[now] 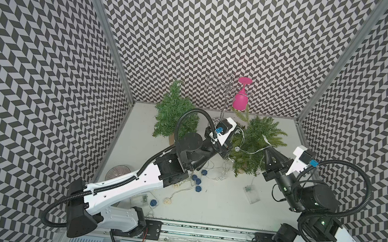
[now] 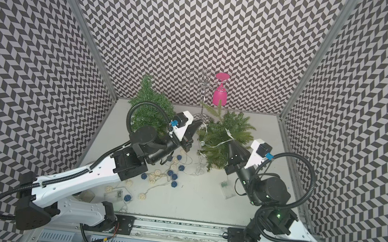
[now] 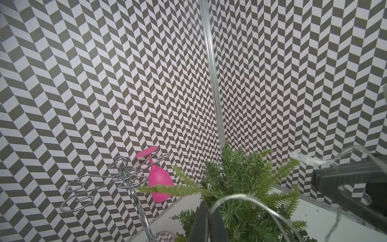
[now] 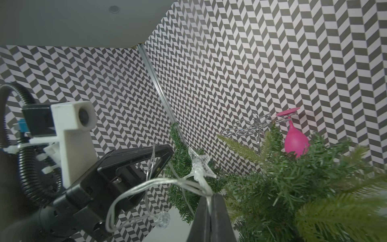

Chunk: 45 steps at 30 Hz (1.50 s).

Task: Wrap string light around the christmas tree
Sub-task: Pick up the light string from the center of the board, then wrap the light string around the Christmas tree.

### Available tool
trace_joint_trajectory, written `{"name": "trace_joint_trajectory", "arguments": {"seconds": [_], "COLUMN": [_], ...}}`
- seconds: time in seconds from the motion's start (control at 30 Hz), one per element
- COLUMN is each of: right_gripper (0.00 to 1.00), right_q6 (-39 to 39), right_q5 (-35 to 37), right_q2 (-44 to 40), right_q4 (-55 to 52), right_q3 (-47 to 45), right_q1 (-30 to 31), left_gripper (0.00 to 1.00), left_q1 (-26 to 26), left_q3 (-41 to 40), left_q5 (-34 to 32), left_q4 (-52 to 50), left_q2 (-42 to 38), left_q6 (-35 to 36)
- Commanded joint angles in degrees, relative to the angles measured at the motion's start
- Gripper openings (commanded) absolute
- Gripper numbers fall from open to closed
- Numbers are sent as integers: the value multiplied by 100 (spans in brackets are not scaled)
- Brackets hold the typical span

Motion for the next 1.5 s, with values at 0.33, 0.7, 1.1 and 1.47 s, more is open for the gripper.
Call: {"name": "trace_joint_trajectory", "arguments": {"seconds": [0.33,0.7,1.1,1.47], "right_gripper": [0,0,0,0], "right_q6": [968,2288,2563,2568], "right_q5": [-493,-2380,-1704,-1225], "right_q2": [236,943,1177,754], "right_q4": [1844,2390,1773,2113], "right_q3": [-390,-341,-102,-600], "right_q1": [-1556,-3556,-3993,-4147], "left_gripper": [0,0,0,0], "left_q1": [535,578,767,958], "left_q3": [592,1366,2874,3273], "left_q5": [189,202,285,-306], "left_q4": [-255,-613,-1445,-1836], "left_q2": [273,579,1696,1913], "left_q6": [-75,131,415,725]}}
